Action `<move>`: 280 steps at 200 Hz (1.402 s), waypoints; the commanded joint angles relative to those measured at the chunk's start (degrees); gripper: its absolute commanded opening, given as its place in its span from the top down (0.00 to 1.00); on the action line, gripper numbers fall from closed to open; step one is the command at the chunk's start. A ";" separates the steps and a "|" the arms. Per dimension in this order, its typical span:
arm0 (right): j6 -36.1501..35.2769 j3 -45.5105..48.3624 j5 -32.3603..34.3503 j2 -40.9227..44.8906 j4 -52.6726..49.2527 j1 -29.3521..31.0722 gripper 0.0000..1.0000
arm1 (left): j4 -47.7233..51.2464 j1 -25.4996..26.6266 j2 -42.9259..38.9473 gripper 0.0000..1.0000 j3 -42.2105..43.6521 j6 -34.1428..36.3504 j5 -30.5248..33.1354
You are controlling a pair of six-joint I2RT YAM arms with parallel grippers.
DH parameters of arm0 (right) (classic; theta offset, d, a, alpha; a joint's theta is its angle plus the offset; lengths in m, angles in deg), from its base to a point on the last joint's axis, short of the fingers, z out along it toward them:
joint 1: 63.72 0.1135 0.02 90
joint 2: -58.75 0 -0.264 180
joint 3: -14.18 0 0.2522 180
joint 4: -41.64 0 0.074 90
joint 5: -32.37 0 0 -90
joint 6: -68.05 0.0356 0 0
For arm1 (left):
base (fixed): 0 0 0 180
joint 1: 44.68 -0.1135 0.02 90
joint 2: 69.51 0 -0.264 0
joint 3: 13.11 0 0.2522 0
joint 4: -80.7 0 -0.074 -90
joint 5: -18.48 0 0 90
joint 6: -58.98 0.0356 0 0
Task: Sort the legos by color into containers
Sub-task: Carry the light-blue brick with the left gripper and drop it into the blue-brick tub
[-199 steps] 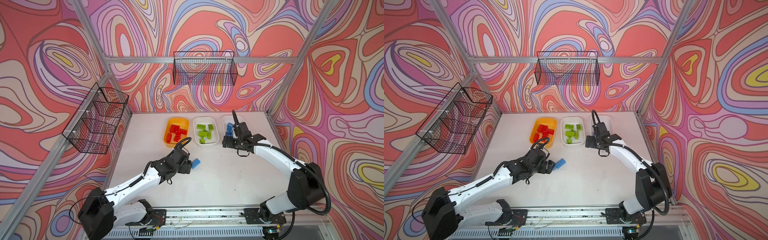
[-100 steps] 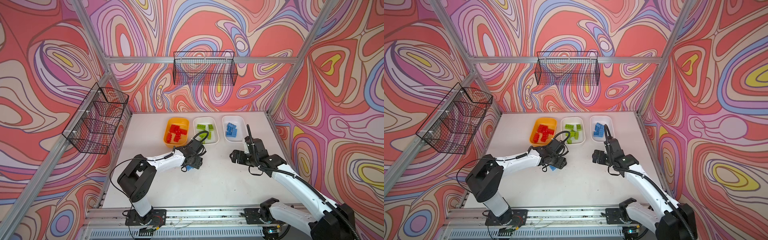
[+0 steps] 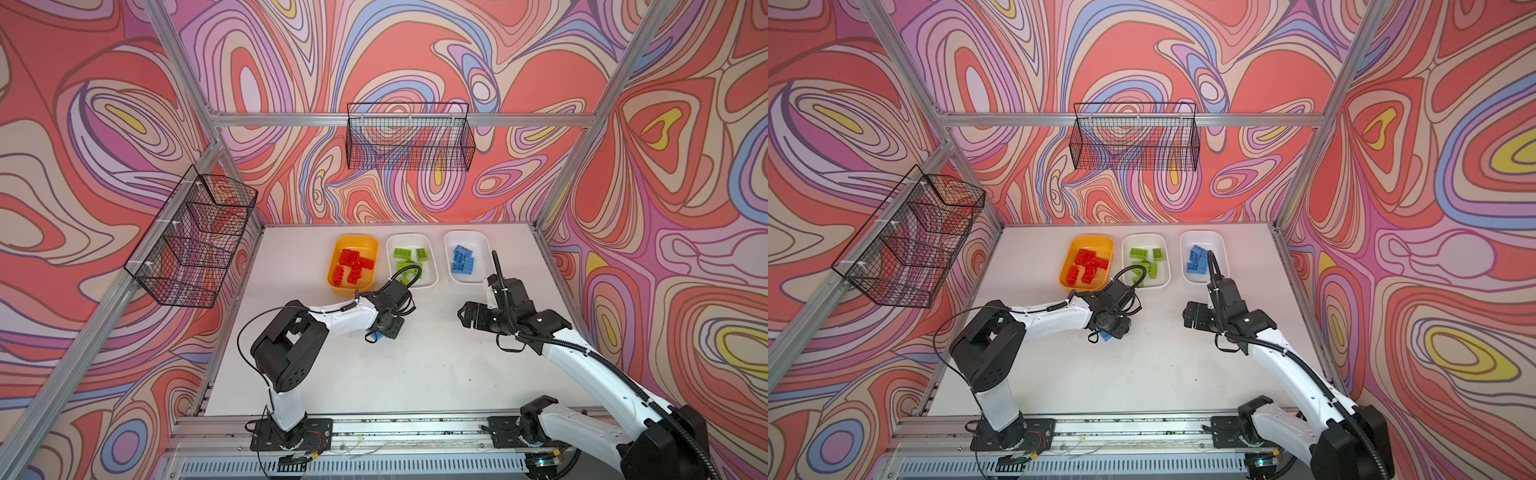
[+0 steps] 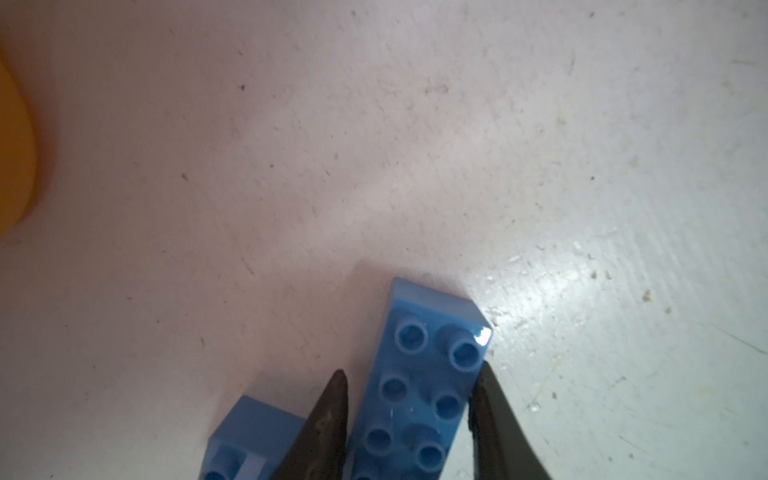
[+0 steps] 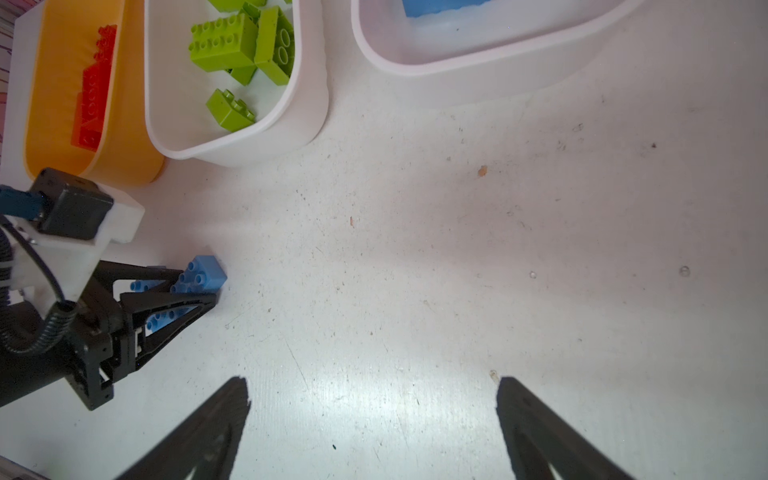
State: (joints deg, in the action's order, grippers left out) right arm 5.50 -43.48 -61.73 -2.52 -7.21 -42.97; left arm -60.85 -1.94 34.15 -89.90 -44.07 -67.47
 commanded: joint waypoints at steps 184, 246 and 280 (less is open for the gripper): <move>5.76 2.11 2.17 12.37 -0.45 -0.10 0.02 | 14.30 0.15 6.49 0.87 -29.04 -2.32 -1.73; 8.20 2.24 3.84 17.89 -4.56 -0.10 0.02 | 16.97 0.06 29.38 0.87 -66.92 -1.83 -9.76; 9.97 2.15 4.00 20.44 -6.63 -0.10 0.02 | 6.21 -0.20 37.73 0.85 -74.28 -3.91 -17.05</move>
State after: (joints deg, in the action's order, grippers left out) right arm 13.28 -41.58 -58.89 16.10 -10.84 -43.01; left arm -49.22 -1.94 67.65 -161.52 -46.37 -77.98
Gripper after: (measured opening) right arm 0.983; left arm 0.197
